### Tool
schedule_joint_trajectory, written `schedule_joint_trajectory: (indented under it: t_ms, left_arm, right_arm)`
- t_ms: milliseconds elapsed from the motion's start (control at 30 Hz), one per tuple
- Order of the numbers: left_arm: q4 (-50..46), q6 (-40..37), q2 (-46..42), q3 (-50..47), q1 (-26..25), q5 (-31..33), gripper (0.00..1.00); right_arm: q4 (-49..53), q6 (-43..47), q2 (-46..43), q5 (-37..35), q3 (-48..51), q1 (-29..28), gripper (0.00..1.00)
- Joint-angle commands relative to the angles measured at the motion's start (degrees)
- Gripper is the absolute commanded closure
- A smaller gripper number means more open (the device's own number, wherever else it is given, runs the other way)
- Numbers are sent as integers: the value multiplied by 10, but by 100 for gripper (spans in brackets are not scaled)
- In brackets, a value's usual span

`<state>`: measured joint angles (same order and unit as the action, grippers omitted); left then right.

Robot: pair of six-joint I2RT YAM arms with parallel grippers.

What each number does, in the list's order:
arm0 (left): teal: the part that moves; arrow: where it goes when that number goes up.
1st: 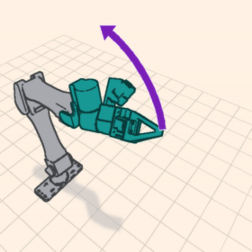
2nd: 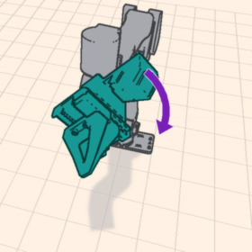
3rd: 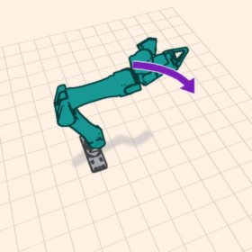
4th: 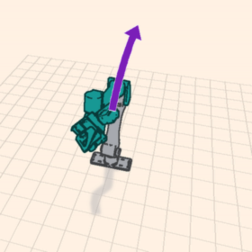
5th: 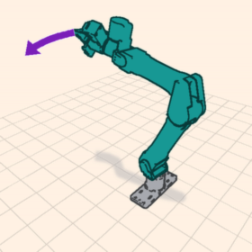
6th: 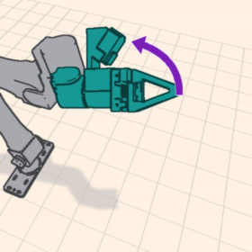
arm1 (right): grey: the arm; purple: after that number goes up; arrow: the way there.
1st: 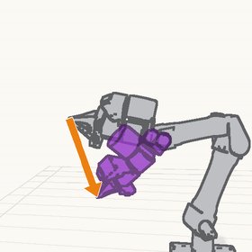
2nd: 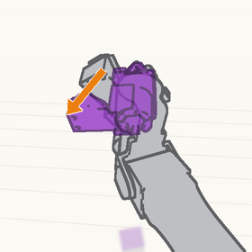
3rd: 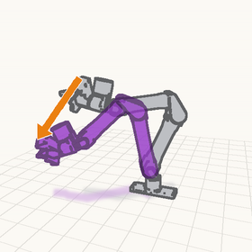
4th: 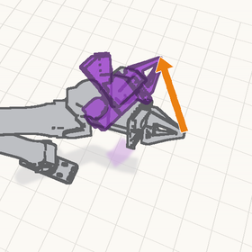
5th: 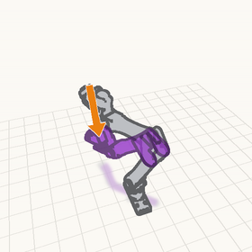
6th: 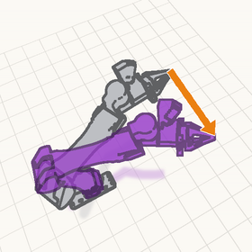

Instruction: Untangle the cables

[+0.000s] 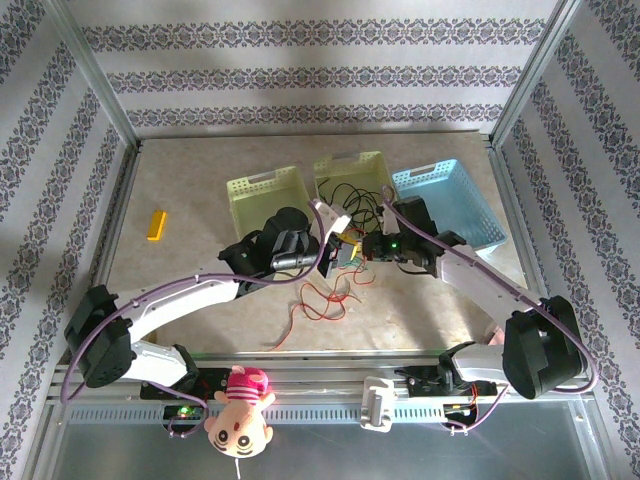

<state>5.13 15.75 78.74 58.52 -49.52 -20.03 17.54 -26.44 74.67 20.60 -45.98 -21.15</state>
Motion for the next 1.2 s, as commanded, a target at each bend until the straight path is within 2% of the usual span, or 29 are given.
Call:
schedule_joint_trajectory:
  t_ms: [0, 300, 467, 533, 600, 667, 767, 933, 1033, 1167]
  left_arm:
    - [44, 20, -40, 53, -10, -68, 100]
    - [151, 68, -63, 124, -10, -163, 100]
    - [167, 47, -101, 130, -9, -145, 100]
    - [143, 23, -117, 137, -9, -125, 100]
    - [113, 2, -128, 141, -9, -111, 100]
    - [97, -7, -131, 142, -9, -106, 100]
    - [98, -9, -131, 135, -9, -104, 100]
    - [107, -17, -134, 127, -9, -94, 100]
    - [88, -39, -139, 127, -9, -37, 100]
    - [96, -56, -153, 108, -9, 132, 100]
  right_arm:
    - [22, -20, -1, -30, 35, 22, 98]
    - [52, -26, 0, -52, 55, 61, 100]
    - [64, -28, 14, -57, 53, 73, 99]
    - [67, -28, 16, -53, 52, 77, 91]
    - [63, -31, 10, -50, 54, 78, 70]
    - [63, -38, -1, -54, 56, 79, 55]
    - [65, -50, -19, -66, 61, 81, 50]
    - [64, -57, -49, -71, 69, 84, 48]
    - [59, -53, -78, -69, 74, 83, 47]
    - [29, -52, -137, -60, 91, 84, 42]
